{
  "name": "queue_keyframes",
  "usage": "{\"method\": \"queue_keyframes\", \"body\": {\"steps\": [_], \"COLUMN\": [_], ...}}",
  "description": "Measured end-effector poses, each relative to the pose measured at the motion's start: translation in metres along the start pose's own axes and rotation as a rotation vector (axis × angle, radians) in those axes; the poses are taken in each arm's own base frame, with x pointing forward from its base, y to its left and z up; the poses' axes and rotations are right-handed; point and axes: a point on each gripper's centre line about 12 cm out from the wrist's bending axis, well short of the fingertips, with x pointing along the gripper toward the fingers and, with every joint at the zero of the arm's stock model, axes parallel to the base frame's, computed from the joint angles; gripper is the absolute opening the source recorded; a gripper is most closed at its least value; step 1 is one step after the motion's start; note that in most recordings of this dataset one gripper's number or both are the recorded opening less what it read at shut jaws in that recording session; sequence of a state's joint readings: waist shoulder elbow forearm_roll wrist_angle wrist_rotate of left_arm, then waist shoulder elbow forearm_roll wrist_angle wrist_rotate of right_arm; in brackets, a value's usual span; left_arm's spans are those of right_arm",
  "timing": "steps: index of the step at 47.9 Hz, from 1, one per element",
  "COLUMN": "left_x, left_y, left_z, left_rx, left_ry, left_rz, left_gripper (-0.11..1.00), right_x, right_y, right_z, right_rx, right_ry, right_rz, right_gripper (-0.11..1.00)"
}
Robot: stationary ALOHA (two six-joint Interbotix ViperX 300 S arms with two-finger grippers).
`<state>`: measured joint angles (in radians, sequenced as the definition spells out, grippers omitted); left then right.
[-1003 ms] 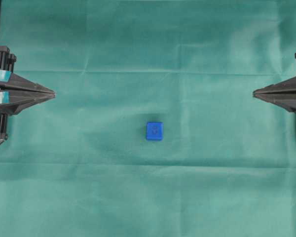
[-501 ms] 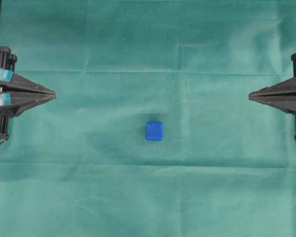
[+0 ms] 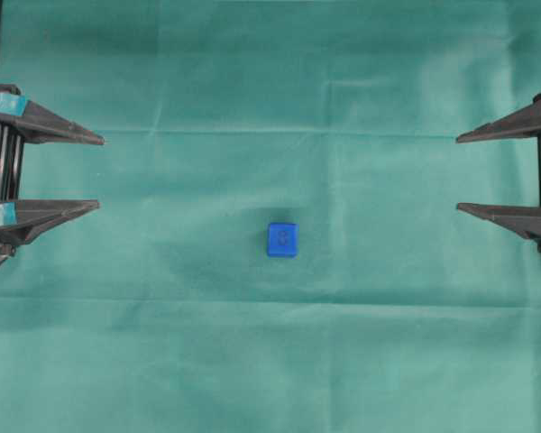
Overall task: Handover the blue block to the right arm after grasping it with the left arm, then place it in the designated position.
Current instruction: 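Move the open left gripper toward the blue cube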
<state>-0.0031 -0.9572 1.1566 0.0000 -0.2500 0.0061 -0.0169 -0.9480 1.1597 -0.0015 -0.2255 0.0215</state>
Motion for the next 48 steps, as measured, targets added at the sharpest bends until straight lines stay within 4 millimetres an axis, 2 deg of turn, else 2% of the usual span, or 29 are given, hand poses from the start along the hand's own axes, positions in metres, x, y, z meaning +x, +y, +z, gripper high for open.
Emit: {"method": "queue_keyframes", "body": {"steps": [18,23,48], "left_x": [0.002,0.008,0.103], "left_y": [0.0,0.0,0.0], "left_z": [0.01,0.011,0.008], "left_rx": [0.0,-0.001,0.002], "left_ry": [-0.023,-0.012,0.083], "left_rz": [0.0,0.0,-0.001], "left_gripper": [1.0,1.0,1.0], "right_x": [0.001,0.001,0.002], "right_y": [-0.001,-0.001,-0.002], "right_z": [0.002,0.002,0.001], "right_rx": [0.0,0.0,-0.002], "right_ry": [-0.005,-0.003,0.001], "right_rz": [-0.003,-0.003,-0.012], "right_gripper": [0.94,0.94,0.94]}}
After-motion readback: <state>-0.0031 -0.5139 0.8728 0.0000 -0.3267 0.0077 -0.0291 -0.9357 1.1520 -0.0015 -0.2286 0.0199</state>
